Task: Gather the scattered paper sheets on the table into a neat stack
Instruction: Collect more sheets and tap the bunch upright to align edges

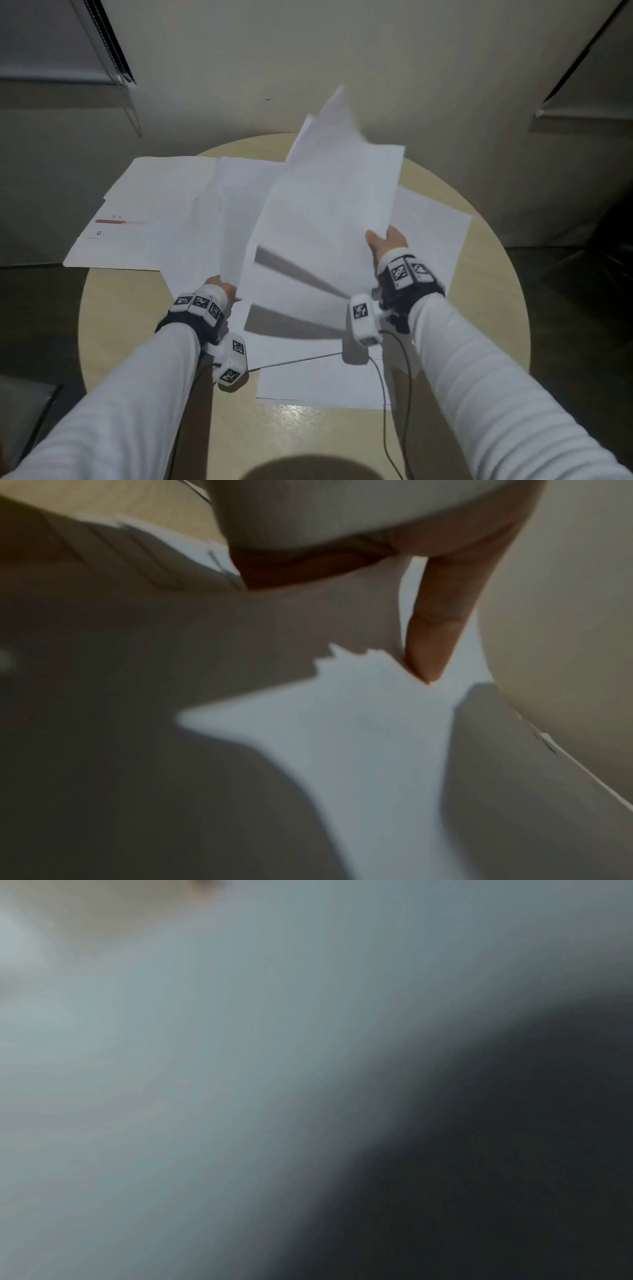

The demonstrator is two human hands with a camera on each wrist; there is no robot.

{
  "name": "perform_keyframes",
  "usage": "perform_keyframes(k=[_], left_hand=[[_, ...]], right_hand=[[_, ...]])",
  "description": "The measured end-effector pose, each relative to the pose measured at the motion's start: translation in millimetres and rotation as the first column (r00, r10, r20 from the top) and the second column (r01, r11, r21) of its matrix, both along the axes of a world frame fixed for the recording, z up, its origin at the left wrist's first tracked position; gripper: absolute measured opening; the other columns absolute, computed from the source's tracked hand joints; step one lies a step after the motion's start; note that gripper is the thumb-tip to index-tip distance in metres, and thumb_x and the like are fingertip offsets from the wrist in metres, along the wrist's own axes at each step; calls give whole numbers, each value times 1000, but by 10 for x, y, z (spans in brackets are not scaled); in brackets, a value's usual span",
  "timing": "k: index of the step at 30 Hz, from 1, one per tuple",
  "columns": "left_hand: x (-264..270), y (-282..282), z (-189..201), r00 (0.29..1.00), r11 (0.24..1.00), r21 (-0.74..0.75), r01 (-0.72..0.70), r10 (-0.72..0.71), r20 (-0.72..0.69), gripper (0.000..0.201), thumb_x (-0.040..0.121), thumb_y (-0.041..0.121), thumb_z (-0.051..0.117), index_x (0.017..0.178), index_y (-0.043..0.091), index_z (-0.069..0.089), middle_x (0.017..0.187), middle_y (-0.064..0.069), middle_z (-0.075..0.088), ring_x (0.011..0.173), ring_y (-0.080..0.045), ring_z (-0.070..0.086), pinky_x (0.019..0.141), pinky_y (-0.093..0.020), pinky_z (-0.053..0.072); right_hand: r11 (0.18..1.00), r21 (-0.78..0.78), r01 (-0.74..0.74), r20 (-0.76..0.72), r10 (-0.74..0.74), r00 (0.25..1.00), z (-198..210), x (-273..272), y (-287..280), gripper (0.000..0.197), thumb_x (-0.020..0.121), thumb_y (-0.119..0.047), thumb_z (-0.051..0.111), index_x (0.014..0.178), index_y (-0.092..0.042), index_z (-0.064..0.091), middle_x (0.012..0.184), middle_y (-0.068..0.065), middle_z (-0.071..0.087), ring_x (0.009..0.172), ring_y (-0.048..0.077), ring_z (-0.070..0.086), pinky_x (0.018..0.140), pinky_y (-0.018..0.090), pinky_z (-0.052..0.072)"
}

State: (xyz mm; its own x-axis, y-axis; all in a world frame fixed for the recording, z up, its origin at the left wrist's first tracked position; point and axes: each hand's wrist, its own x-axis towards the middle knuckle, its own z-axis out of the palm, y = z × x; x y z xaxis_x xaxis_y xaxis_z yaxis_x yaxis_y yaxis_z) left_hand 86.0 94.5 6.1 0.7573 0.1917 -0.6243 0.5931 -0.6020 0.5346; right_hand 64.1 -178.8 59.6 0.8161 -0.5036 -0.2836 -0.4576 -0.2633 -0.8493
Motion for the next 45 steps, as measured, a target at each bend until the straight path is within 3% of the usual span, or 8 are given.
perform_keyframes(k=[7, 11, 15, 21, 28, 33, 37, 45], left_hand=[[14, 88, 1, 972, 875, -425, -233, 217, -86, 65, 94, 54, 31, 146, 15, 26, 154, -8, 26, 141, -27, 30, 113, -39, 28], [64, 128, -78, 984, 960, -247, -135, 99, -151, 81, 87, 27, 63, 148, 11, 12, 142, -19, 43, 109, -23, 61, 92, -32, 48], [46, 96, -22, 991, 998, -44, -37, 31, -132, 82, 78, 14, 73, 141, -7, 24, 65, -10, 42, 55, -19, 40, 51, -24, 32], [33, 95, -38, 993, 999, -23, -30, 27, -111, 79, 76, 15, 75, 138, -8, 31, 63, -11, 43, 53, -18, 40, 48, -24, 29], [65, 105, -111, 994, 997, -47, -65, 61, -88, 73, 77, 13, 74, 134, -9, 34, 62, -10, 41, 53, -19, 38, 48, -23, 28], [75, 109, -159, 996, 996, -53, -69, 66, -66, 69, 77, 12, 74, 132, -10, 38, 77, -16, 54, 60, -24, 44, 55, -25, 35], [113, 113, -223, 995, 995, -61, -79, 75, -72, 72, 75, 12, 76, 132, -11, 39, 76, -13, 53, 56, -20, 44, 59, -27, 39], [143, 127, -264, 995, 997, -34, -72, 70, -75, 72, 74, 13, 77, 132, -9, 41, 131, -21, 52, 122, -36, 50, 100, -37, 40]], right_hand=[[929, -227, -291, -309, 215, 927, -430, -133, 356, 32, 85, 0, 47, 116, -6, 54, 115, 17, 62, 104, 32, 60, 82, 30, 48], [929, -174, -325, -296, 266, 918, -513, -147, 520, 30, 84, -5, 49, 111, -10, 59, 105, 15, 64, 87, 30, 60, 69, 24, 43], [990, -85, -111, -250, 87, 964, -568, -103, 359, 44, 76, -43, 63, 117, -26, 60, 114, 1, 59, 100, 23, 60, 90, 31, 48], [861, -498, 101, -481, -371, 795, -605, -294, -280, 91, 67, -53, 68, 141, -24, 22, 151, 9, 20, 140, 32, 17, 110, 50, 24], [903, -416, -108, -589, -177, 789, -564, -339, -364, 97, 69, -45, 74, 143, -26, 13, 137, 11, 33, 130, 36, 29, 101, 50, 33], [933, -358, 45, -433, -208, 877, -478, -333, -477, 62, 77, -10, 67, 132, -10, 40, 114, 14, 59, 104, 32, 57, 96, 43, 46], [944, -308, 117, -345, -225, 911, -303, -344, -536, 22, 79, -15, 61, 97, -3, 65, 90, 16, 66, 76, 29, 58, 71, 30, 49], [887, -417, 197, -118, -268, 956, -83, -271, -624, 15, 94, -22, 44, 91, -16, 58, 84, 11, 55, 75, 28, 49, 67, 28, 39]])
